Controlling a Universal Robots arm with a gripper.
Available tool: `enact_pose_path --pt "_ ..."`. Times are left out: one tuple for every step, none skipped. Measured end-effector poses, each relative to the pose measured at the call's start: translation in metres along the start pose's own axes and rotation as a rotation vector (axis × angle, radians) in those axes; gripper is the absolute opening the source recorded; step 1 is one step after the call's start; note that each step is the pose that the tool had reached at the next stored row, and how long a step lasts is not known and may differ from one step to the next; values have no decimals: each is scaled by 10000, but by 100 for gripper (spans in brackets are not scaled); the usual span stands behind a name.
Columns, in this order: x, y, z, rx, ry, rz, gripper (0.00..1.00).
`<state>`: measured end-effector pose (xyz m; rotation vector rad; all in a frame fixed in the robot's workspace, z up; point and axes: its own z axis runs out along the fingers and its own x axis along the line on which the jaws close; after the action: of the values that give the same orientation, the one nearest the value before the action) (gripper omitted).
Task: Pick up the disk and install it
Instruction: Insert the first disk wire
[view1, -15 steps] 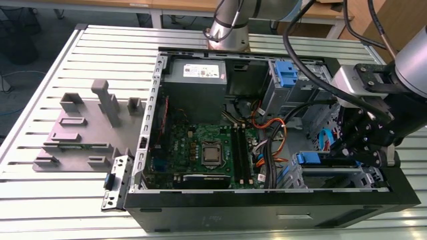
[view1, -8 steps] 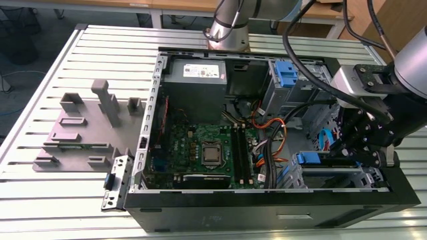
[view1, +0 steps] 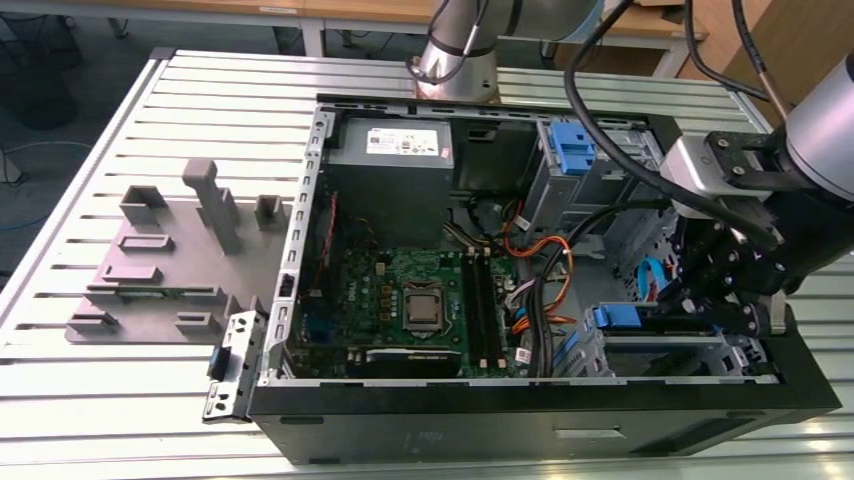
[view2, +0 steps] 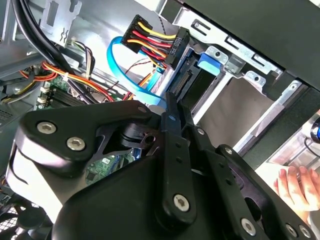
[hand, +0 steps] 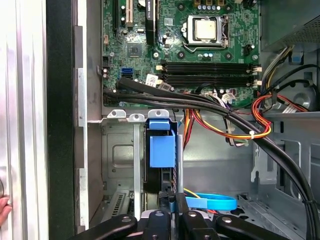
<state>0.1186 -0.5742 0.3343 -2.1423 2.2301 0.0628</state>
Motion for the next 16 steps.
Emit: enact_pose_path --pt "0 0 3 0 0 0 16" --pt "1 0 11 0 -5 0 16" --pt "1 0 20 0 -5 0 16" --pt "2 0 28 0 -2 0 16" --pt "2 0 35 0 1 0 16" --pt "2 0 36 0 3 0 16" --pt "2 0 37 0 3 0 16" --pt "3 0 38 0 1 0 16" --pt "3 0 42 0 -1 0 16" --pt "3 0 43 0 0 0 16" --pt "3 0 43 0 0 0 16" --pt "3 0 43 0 0 0 16" --pt "3 1 44 0 0 0 16" --pt "3 0 45 0 -1 0 16" --pt "3 0 46 0 -5 0 16" --pt "3 0 49 1 -9 0 17"
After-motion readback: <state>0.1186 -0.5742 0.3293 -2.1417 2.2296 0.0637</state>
